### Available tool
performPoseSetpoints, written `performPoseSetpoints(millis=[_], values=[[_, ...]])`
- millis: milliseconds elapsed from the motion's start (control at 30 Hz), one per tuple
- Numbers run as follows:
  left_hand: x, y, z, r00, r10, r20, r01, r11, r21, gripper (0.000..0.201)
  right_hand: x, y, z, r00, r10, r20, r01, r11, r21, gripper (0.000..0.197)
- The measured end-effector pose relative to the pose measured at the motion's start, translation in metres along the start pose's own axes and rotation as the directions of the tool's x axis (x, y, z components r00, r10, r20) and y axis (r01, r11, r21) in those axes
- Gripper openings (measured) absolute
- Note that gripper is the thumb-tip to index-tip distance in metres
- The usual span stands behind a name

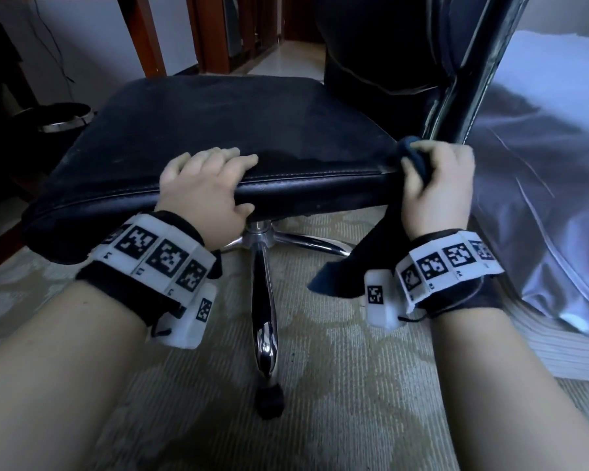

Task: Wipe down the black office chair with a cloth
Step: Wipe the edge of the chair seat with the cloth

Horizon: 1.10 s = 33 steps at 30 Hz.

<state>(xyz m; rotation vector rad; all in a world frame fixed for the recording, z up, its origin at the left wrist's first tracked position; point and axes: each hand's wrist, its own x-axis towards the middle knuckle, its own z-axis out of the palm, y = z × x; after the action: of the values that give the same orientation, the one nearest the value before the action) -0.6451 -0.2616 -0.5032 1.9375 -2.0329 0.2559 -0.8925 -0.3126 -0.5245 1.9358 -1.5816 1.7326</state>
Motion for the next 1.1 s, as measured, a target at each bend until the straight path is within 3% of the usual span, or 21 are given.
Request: performPoseSetpoints(millis=[133, 267, 367, 467, 567, 633, 767, 867, 967, 1100], values=[[0.015, 0.017, -0.014, 0.996, -0.060, 0.062, 0.059, 0.998, 0.010, 0.063, 0.006, 0.020, -0.009, 0.992, 0.124, -0.002, -0.124, 0.992, -0.009, 0.026], [0.035, 0.044, -0.008, 0.982, 0.112, 0.155, -0.110, 0.994, -0.016, 0.077, -0.003, 0.017, 0.008, 0.989, 0.150, -0.010, -0.150, 0.986, -0.072, 0.024], [0.039, 0.048, 0.006, 0.968, 0.147, 0.205, -0.165, 0.984, 0.070, 0.068, -0.010, 0.008, 0.016, 0.983, 0.182, -0.011, -0.182, 0.980, -0.075, 0.023], [0.037, 0.046, 0.013, 0.980, 0.150, 0.128, -0.158, 0.985, 0.062, 0.063, -0.026, -0.013, 0.028, 0.999, 0.045, -0.028, -0.046, 0.998, -0.041, 0.019], [0.036, 0.045, 0.013, 0.982, 0.157, 0.101, -0.162, 0.986, 0.043, 0.063, -0.045, -0.039, 0.047, 0.991, -0.117, 0.062, 0.118, 0.993, -0.024, 0.014], [0.038, 0.042, 0.013, 0.980, 0.165, 0.110, -0.170, 0.985, 0.032, 0.064, -0.043, -0.040, 0.046, 0.993, -0.102, 0.062, 0.101, 0.995, 0.019, 0.016], [0.037, 0.039, 0.013, 0.977, 0.175, 0.118, -0.178, 0.984, 0.013, 0.064, -0.023, -0.007, 0.020, 0.997, 0.045, -0.070, -0.044, 0.999, 0.003, 0.021], [0.035, 0.039, 0.013, 0.979, 0.177, 0.104, -0.180, 0.984, 0.018, 0.063, -0.024, 0.002, 0.020, 0.992, 0.111, -0.066, -0.113, 0.993, -0.033, 0.019], [0.035, 0.038, 0.013, 0.979, 0.179, 0.095, -0.182, 0.983, 0.026, 0.063, -0.035, -0.009, 0.028, 0.998, 0.062, -0.025, -0.063, 0.997, -0.053, 0.020], [0.034, 0.036, 0.013, 0.980, 0.181, 0.084, -0.184, 0.983, 0.024, 0.064, -0.053, -0.031, 0.038, 0.987, -0.136, 0.088, 0.140, 0.989, -0.042, 0.028]])
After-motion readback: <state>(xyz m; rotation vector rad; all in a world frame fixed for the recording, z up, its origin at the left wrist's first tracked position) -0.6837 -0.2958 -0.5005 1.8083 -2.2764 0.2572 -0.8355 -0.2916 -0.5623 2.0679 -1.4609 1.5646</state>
